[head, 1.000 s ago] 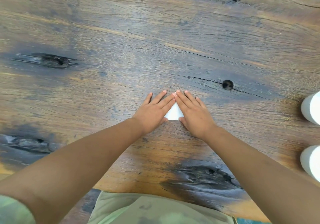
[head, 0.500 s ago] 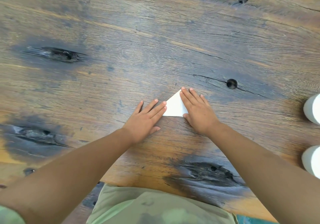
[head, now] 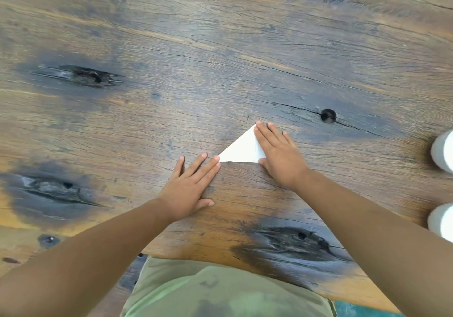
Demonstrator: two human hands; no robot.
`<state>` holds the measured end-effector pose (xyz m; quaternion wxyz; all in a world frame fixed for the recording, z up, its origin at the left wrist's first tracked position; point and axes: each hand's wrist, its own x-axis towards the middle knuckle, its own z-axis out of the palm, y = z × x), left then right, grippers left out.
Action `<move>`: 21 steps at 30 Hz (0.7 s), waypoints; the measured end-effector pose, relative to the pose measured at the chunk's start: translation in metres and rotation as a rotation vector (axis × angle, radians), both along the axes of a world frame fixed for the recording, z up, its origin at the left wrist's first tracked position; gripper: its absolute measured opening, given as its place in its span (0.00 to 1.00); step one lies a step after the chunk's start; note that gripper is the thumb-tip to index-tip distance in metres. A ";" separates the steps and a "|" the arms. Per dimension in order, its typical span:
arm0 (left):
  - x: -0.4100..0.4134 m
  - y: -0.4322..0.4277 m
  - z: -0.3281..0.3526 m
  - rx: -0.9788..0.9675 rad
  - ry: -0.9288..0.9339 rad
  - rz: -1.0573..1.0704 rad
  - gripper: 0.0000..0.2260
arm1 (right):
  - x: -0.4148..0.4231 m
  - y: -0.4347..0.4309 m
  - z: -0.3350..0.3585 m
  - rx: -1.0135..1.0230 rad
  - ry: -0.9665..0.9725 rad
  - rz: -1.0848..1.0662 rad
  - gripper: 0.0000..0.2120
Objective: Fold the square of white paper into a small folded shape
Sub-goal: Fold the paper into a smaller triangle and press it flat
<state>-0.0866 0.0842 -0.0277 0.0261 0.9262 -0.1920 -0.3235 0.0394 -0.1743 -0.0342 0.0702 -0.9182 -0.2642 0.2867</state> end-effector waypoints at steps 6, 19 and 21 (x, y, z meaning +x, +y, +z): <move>0.004 -0.004 0.006 0.015 0.019 0.003 0.42 | 0.003 -0.002 0.002 0.007 -0.005 0.019 0.41; 0.061 -0.045 0.024 -0.172 -0.176 0.314 0.15 | -0.002 -0.025 0.032 0.197 0.021 -0.468 0.19; 0.064 -0.056 0.020 -0.147 -0.186 0.332 0.17 | -0.009 -0.026 0.029 0.158 0.004 -0.495 0.19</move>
